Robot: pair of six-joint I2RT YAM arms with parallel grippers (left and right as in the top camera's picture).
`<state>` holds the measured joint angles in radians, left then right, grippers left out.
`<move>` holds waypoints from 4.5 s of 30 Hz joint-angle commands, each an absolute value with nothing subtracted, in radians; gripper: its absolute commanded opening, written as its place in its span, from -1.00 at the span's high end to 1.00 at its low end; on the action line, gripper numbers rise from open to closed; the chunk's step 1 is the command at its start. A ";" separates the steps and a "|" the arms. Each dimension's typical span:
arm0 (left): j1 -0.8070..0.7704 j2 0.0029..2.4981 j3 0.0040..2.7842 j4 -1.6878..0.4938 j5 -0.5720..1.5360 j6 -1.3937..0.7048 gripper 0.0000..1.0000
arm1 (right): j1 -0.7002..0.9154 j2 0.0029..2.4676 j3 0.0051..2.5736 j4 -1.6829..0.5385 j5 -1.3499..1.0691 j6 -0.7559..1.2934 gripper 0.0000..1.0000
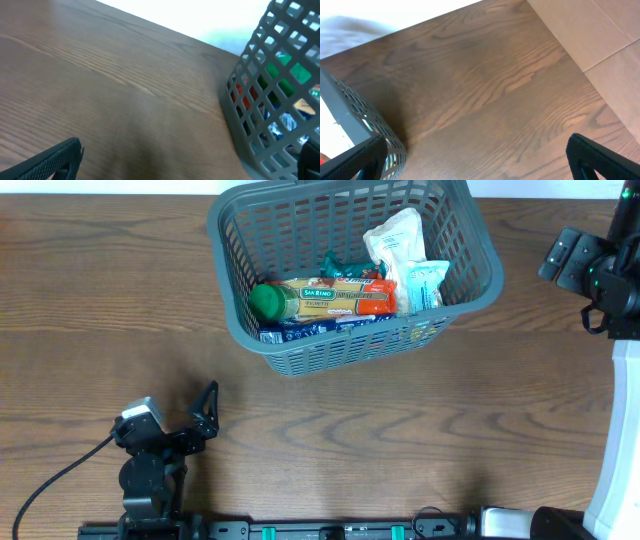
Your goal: Pack container
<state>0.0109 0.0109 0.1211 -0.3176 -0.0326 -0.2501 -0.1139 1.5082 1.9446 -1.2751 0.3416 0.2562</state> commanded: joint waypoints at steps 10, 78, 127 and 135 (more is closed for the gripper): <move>0.007 0.002 0.097 -0.319 -0.037 0.119 -0.97 | -0.118 1.507 1.950 -1.276 0.358 0.269 -0.98; 0.007 0.004 0.097 -0.319 -0.037 0.149 -0.97 | -0.026 1.525 1.902 -1.265 0.400 0.182 -0.99; 0.007 0.004 0.097 -0.319 -0.037 0.149 -0.97 | 0.041 0.312 0.509 -0.419 0.001 -0.031 -0.99; 0.007 0.004 0.097 -0.319 -0.037 0.149 -0.97 | 0.037 0.170 0.302 -0.306 -0.022 -0.031 -0.99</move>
<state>0.0109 0.0109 0.1207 -0.3168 -0.0326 0.1356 0.0460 0.2081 0.3496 -0.3256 -0.0013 -0.0158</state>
